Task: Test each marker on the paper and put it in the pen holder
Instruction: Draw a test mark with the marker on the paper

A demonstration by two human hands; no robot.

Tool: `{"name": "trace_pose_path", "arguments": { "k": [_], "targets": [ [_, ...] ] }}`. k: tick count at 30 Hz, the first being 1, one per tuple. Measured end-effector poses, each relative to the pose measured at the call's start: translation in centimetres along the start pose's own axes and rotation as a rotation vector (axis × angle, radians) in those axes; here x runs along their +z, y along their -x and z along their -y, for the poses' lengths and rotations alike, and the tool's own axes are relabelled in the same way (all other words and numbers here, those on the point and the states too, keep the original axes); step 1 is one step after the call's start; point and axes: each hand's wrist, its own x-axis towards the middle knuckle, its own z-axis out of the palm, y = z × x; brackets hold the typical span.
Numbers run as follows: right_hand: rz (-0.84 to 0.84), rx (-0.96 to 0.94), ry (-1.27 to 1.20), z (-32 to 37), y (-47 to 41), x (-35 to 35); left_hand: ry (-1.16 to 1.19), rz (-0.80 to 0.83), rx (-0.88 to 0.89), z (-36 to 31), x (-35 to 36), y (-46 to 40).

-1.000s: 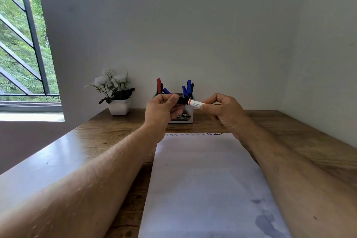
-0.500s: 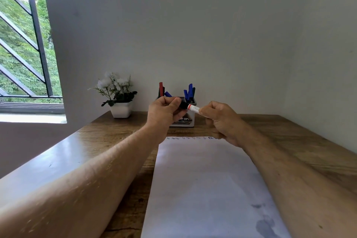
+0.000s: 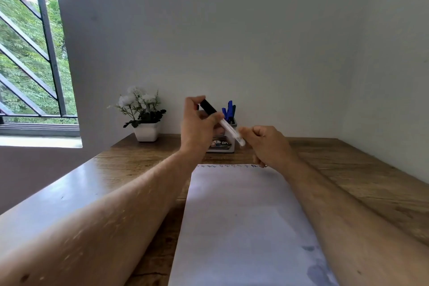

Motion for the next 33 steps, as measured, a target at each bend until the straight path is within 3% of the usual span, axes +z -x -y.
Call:
{"name": "trace_pose_path", "arguments": {
  "k": [5,9,16,24,33],
  "targets": [
    [-0.022,-0.116,0.260,-1.2,-0.8,-0.1,-0.159,-0.123,0.204,-2.0,-0.1,-3.5],
    [0.010,-0.168,0.289,-1.3,-1.0,0.2,-0.249,-0.217,0.305,-2.1,0.2,-6.5],
    [0.003,-0.182,0.402,-1.5,-1.4,0.2,-0.424,-0.171,0.392,0.4,1.6,-8.7],
    [0.042,-0.206,0.445,-1.6,-1.8,0.2,-0.651,-0.130,0.376,2.3,3.0,-10.4],
    [0.072,-0.170,0.464,-1.2,-1.6,0.2,-0.817,-0.056,0.227,4.2,3.1,-10.7]
  ]
}}
